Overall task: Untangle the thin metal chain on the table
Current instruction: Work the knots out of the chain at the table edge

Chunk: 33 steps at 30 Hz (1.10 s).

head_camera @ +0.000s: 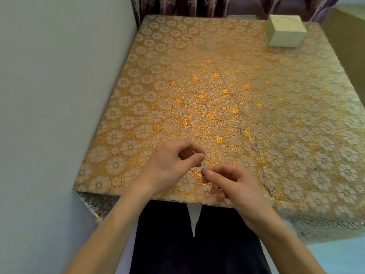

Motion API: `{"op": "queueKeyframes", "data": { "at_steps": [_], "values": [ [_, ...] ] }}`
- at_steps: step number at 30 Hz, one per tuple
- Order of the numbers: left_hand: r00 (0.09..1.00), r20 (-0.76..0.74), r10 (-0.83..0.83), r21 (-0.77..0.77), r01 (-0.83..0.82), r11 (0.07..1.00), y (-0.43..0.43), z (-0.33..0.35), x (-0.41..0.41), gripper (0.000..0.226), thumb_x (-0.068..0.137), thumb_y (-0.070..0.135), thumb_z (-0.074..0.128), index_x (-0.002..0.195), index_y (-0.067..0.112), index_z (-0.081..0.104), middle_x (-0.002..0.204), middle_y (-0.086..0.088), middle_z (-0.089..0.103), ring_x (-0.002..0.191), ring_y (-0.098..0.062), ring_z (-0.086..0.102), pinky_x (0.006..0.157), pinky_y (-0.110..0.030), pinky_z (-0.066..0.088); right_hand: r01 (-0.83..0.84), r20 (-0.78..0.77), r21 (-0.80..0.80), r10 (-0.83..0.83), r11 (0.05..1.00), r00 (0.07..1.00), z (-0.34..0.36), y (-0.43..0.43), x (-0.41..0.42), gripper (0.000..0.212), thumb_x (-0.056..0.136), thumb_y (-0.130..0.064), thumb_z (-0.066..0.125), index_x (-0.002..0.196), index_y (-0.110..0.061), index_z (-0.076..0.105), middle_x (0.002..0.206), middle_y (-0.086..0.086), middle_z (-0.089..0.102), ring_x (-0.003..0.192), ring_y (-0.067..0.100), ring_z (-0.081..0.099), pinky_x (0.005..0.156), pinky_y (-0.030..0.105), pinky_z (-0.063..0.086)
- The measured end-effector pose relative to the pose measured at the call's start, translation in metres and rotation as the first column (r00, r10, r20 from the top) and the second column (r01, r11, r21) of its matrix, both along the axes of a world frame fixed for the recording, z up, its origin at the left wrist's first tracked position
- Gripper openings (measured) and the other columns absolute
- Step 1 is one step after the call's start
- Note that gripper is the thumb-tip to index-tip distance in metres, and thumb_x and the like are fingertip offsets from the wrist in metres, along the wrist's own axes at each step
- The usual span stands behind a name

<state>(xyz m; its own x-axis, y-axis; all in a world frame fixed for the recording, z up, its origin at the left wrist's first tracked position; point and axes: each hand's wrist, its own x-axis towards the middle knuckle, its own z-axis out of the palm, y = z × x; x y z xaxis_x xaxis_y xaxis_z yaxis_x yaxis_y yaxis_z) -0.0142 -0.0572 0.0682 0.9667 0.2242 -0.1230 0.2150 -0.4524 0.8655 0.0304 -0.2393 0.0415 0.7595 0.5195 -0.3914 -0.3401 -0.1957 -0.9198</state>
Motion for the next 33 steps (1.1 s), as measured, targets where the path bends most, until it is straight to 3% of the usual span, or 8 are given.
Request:
{"op": "queueKeyframes", "data": {
  "at_steps": [5,8,12,17,23,29,33],
  "values": [
    [0.981,0.015,0.191,-0.080,-0.190,0.979,-0.013,-0.018,-0.028,0.015,0.090,0.032,0.073,0.103,0.038,0.068,0.096,0.020,0.074,0.089,-0.002,0.068,0.076,-0.026,0.054,0.034,-0.023,0.007,-0.034,0.999,0.999,-0.004,-0.004,-0.007,0.009,0.091,-0.018,0.072,0.092,-0.015,0.080,0.086,0.008,0.076,0.063,0.007,0.058,0.057,0.016,0.044],
    [0.973,0.033,0.230,0.014,-0.231,0.973,-0.027,-0.027,-0.051,0.008,0.087,0.031,0.076,0.091,0.036,0.071,0.091,0.024,0.069,0.085,-0.003,0.064,0.070,-0.020,0.048,0.036,0.010,0.015,-0.036,0.999,0.999,-0.005,-0.006,-0.013,0.009,0.091,-0.014,0.071,0.091,-0.013,0.079,0.083,0.008,0.076,0.061,0.005,0.058,0.057,0.014,0.045],
    [0.971,0.066,0.229,0.102,-0.234,0.967,-0.040,-0.034,-0.069,0.007,0.087,0.030,0.076,0.090,0.036,0.075,0.088,0.025,0.070,0.085,-0.002,0.061,0.070,-0.010,0.042,0.000,0.104,0.020,-0.002,1.000,0.995,-0.004,-0.009,-0.021,0.010,0.090,-0.012,0.071,0.091,-0.017,0.079,0.080,0.003,0.076,0.061,-0.001,0.060,0.059,0.011,0.045],
    [0.957,0.105,0.271,0.102,-0.282,0.954,-0.049,-0.036,-0.079,0.008,0.085,0.025,0.078,0.088,0.033,0.076,0.085,0.024,0.071,0.083,-0.001,0.063,0.070,-0.006,0.040,-0.021,0.177,0.002,0.020,1.000,0.984,-0.009,-0.011,-0.033,0.010,0.090,-0.011,0.071,0.093,-0.017,0.079,0.072,-0.013,0.073,0.067,-0.003,0.064,0.062,0.010,0.046],
    [0.947,0.068,0.313,0.076,-0.318,0.945,-0.053,-0.037,-0.084,0.003,0.085,0.026,0.078,0.087,0.029,0.077,0.083,0.018,0.073,0.079,-0.003,0.064,0.067,-0.004,0.038,-0.029,0.268,-0.085,0.051,0.996,0.962,-0.014,-0.015,-0.043,0.013,0.091,-0.016,0.072,0.096,-0.025,0.080,0.079,-0.014,0.076,0.072,0.001,0.067,0.068,0.016,0.048],
    [0.944,0.010,0.330,-0.025,-0.330,0.944,-0.053,-0.036,-0.086,0.013,0.083,0.020,0.077,0.078,0.031,0.073,0.082,0.021,0.071,0.075,0.001,0.063,0.066,-0.005,0.041,-0.065,0.365,-0.121,0.106,0.990,0.925,-0.010,-0.018,-0.048,0.015,0.090,-0.012,0.073,0.099,-0.020,0.081,0.084,-0.015,0.077,0.080,0.001,0.070,0.076,0.016,0.051],
    [0.951,-0.008,0.309,-0.048,-0.309,0.950,-0.052,-0.034,-0.086,0.013,0.083,0.020,0.076,0.075,0.030,0.073,0.078,0.018,0.071,0.069,0.001,0.063,0.063,-0.007,0.041,-0.052,0.392,-0.146,0.106,0.988,0.914,-0.011,-0.017,-0.047,0.010,0.091,-0.015,0.074,0.095,-0.021,0.080,0.081,-0.010,0.076,0.073,0.012,0.069,0.069,0.031,0.056]
  ]
}}
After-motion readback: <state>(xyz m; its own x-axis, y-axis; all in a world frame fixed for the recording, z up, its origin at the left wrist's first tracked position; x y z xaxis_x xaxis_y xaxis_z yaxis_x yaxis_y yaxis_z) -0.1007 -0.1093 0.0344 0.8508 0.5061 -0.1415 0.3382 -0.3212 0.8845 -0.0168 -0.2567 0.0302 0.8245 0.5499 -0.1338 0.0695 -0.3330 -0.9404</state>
